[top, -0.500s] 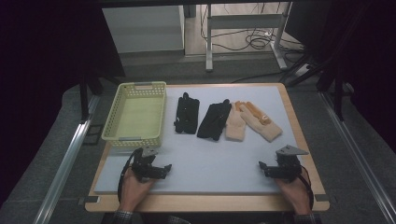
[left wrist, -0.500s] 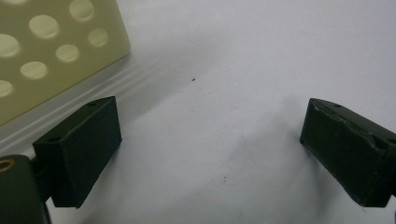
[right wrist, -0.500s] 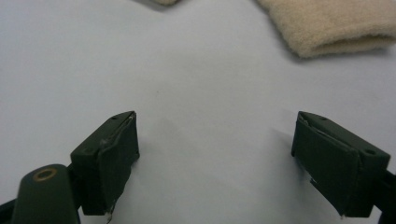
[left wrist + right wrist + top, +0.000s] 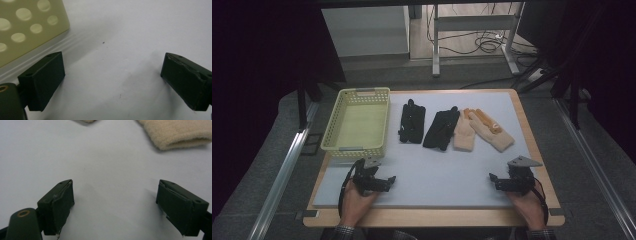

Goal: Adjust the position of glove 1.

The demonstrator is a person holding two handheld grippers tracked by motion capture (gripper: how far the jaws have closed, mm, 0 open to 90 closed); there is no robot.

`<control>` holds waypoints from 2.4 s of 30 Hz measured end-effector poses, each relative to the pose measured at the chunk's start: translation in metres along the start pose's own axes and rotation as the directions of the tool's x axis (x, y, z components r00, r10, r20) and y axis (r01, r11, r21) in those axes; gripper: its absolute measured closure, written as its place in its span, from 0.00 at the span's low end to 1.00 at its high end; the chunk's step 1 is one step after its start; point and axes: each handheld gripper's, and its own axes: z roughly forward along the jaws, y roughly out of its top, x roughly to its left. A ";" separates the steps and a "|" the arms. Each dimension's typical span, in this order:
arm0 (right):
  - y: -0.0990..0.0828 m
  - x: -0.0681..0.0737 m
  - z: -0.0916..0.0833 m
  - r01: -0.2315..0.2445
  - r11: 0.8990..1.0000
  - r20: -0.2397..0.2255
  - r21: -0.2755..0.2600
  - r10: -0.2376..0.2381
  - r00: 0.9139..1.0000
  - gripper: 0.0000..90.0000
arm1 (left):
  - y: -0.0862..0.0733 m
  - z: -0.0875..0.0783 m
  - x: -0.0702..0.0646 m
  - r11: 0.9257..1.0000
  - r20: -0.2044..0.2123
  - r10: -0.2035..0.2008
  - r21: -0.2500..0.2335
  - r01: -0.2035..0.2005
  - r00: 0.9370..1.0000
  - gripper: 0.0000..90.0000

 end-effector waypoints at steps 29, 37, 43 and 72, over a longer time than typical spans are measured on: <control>0.019 0.008 0.003 0.024 0.999 -0.046 0.029 -0.022 0.999 0.18 | 0.000 0.000 0.000 1.000 -0.001 0.001 -0.001 -0.001 1.000 0.06; 0.040 0.017 0.009 0.043 0.999 -0.091 0.003 -0.042 0.995 0.19 | 0.000 0.000 0.000 1.000 -0.001 0.001 -0.001 -0.001 1.000 0.06; 0.054 0.024 0.018 0.057 0.998 -0.114 0.003 -0.057 0.992 0.20 | 0.000 0.000 0.000 1.000 -0.001 0.000 -0.002 0.000 1.000 0.06; 0.145 0.070 0.087 0.150 0.988 -0.180 -0.027 -0.153 0.972 0.31 | 0.000 0.000 0.000 1.000 0.001 0.000 -0.004 0.000 1.000 0.06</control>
